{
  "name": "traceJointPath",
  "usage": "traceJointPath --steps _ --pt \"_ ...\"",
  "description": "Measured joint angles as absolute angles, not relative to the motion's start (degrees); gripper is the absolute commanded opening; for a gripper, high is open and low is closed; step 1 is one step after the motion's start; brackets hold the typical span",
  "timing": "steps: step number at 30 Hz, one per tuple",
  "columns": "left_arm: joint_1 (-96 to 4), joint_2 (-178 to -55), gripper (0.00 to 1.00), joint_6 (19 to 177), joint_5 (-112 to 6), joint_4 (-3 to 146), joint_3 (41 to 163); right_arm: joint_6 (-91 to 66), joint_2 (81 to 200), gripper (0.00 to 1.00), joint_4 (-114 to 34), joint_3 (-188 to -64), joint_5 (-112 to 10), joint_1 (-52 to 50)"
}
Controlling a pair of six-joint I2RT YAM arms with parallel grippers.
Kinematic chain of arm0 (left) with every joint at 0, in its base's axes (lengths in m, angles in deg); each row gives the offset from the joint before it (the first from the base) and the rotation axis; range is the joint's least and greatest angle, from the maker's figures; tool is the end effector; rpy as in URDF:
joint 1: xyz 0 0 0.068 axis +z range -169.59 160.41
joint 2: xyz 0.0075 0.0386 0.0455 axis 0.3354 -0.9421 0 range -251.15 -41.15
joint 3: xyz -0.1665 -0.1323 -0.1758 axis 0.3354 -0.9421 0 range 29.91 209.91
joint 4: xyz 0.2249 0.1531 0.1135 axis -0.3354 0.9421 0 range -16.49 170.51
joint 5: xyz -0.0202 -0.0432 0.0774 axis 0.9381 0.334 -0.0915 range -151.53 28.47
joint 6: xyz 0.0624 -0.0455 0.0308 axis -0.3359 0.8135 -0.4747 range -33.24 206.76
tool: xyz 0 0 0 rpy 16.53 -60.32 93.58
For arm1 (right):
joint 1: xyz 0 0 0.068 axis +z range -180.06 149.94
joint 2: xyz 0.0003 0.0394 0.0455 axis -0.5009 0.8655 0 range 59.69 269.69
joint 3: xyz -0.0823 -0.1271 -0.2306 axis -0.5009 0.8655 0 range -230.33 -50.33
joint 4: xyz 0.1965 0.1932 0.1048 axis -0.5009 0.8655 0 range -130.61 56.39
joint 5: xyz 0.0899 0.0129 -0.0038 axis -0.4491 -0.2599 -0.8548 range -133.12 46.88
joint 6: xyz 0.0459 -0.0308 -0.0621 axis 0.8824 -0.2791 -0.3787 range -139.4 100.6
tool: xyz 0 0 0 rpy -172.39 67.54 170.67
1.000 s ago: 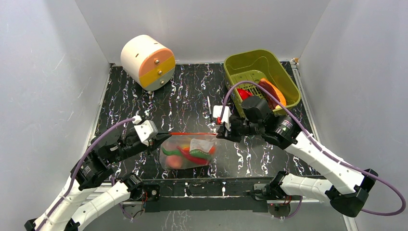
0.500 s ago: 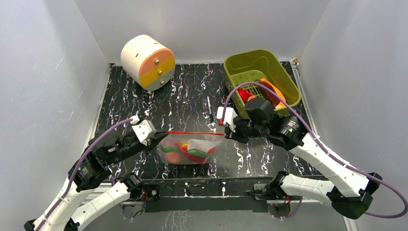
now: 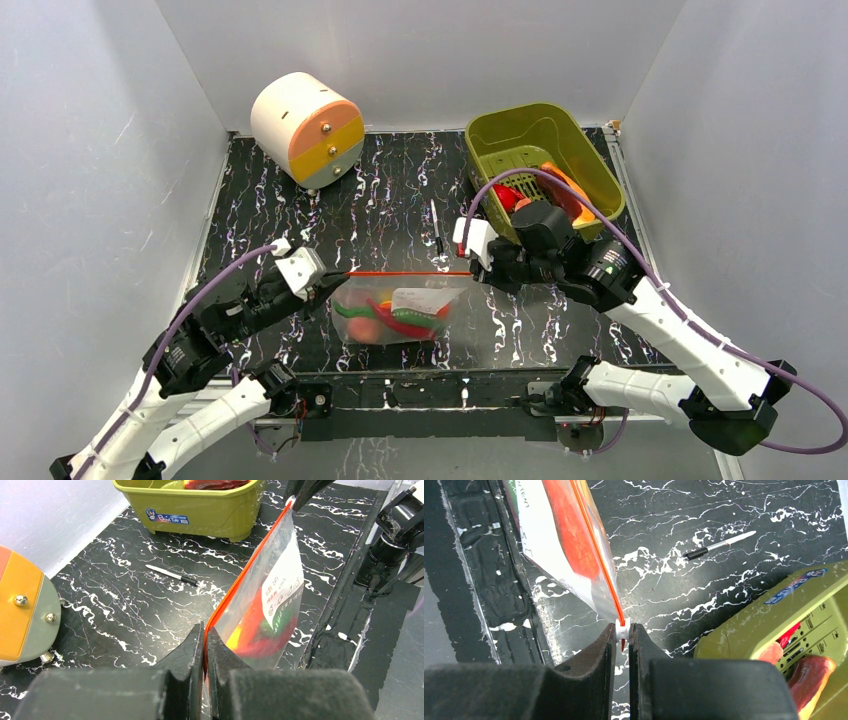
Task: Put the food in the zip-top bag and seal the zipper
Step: Place the zipper food storage bag at the center of the board.
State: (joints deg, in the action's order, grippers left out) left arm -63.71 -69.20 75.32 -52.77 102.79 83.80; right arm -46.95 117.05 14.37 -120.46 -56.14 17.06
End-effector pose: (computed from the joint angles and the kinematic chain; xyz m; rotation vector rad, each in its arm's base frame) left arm 0.1042 -0.1164 0.4066 0.8771 1.4090 -0.5602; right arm 0.1535 0.1895 0.3617 -1.5007 1.7742 0.4356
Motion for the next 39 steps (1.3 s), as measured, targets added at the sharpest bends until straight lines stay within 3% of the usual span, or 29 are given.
traceJointPath --steps 6,14,25,27,39 --pt "-63.95 -69.92 0.0 76.19 -54.24 102.5 83.6 -46.69 117.05 0.06 13.76 -120.63 -54.59 17.08" --pt "-63.8 -70.49 0.0 81.59 -59.81 98.26 79.27 -44.31 116.75 0.51 9.6 -118.32 -54.32 16.29" --pt "-63.65 -73.59 0.0 88.82 -76.18 95.9 75.93 -43.06 112.51 0.84 2.89 -116.94 -46.13 16.27" --pt "-63.65 -73.66 0.0 89.41 -80.53 96.32 75.93 -42.93 110.1 0.97 1.14 -115.89 -45.19 16.27" --pt "-63.65 -76.0 0.0 89.92 -106.24 99.29 75.93 -41.49 107.15 0.98 -2.66 -114.03 -42.24 16.27"
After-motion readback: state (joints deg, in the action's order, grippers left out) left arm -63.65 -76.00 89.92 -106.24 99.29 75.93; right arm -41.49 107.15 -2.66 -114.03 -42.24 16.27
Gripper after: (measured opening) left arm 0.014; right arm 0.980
